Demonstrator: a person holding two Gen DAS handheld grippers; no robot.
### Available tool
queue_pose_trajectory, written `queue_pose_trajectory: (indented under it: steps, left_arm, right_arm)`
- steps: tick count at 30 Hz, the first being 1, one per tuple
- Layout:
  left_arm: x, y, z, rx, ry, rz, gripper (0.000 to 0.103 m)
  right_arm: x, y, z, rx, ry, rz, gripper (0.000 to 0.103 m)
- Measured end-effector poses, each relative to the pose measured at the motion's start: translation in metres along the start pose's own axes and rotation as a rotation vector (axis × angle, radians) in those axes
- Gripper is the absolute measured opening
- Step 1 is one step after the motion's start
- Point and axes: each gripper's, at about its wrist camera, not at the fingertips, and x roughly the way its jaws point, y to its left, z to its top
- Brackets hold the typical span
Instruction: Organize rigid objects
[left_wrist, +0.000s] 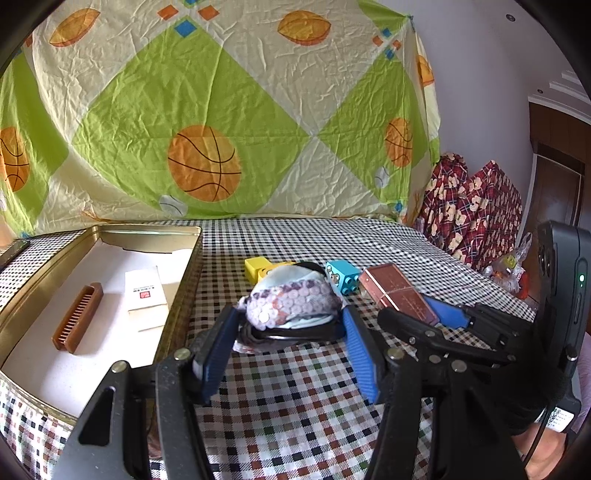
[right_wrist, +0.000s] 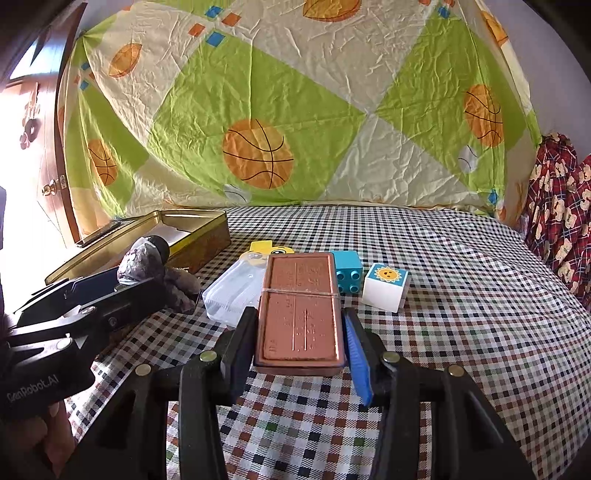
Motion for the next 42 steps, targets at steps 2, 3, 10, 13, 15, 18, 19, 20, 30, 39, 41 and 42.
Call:
queue_pose_trajectory:
  steps: [2,3,10,13,15,18,19,20,30,39,41,42]
  left_arm:
    - [-0.003,-0.002,-0.001,0.010,-0.019,0.006,0.058]
    - [-0.005,-0.003,-0.001,0.015,-0.026,0.008,0.058]
    - [-0.012,-0.004,-0.001,0.025,-0.069,0.011,0.058]
    - [-0.016,-0.006,-0.002,0.038,-0.093,0.016,0.058]
    - [-0.017,-0.006,-0.002,0.043,-0.100,0.017,0.058]
    - [-0.017,-0.006,-0.002,0.043,-0.104,0.017,0.058]
    - [-0.017,-0.006,-0.002,0.043,-0.106,0.017,0.058]
    - [-0.018,-0.006,-0.002,0.043,-0.110,0.018,0.058]
    - [-0.030,-0.010,-0.004,0.062,-0.179,0.041,0.058]
    - [-0.039,-0.013,-0.007,0.078,-0.230,0.058,0.058]
    - [-0.040,-0.013,-0.008,0.081,-0.238,0.061,0.058]
    - [-0.041,-0.013,-0.008,0.082,-0.244,0.062,0.058]
  right_arm:
    - [-0.003,0.000,-0.001,-0.007,-0.017,-0.001,0.048]
    - [-0.004,0.001,-0.001,-0.010,-0.025,-0.002,0.048]
    - [-0.012,0.003,-0.003,-0.020,-0.074,-0.009,0.048]
    - [-0.014,0.005,-0.004,-0.030,-0.088,-0.009,0.048]
    - [-0.015,0.005,-0.004,-0.031,-0.092,-0.009,0.048]
    - [-0.015,0.004,-0.004,-0.032,-0.099,-0.009,0.048]
    - [-0.016,0.004,-0.004,-0.033,-0.105,-0.010,0.048]
    - [-0.017,0.005,-0.004,-0.034,-0.113,-0.011,0.048]
    - [-0.025,0.008,-0.006,-0.046,-0.164,-0.018,0.048]
    - [-0.034,0.010,-0.008,-0.052,-0.214,-0.025,0.048]
    - [-0.036,0.010,-0.008,-0.053,-0.223,-0.026,0.048]
    - [-0.037,0.010,-0.009,-0.054,-0.229,-0.026,0.048]
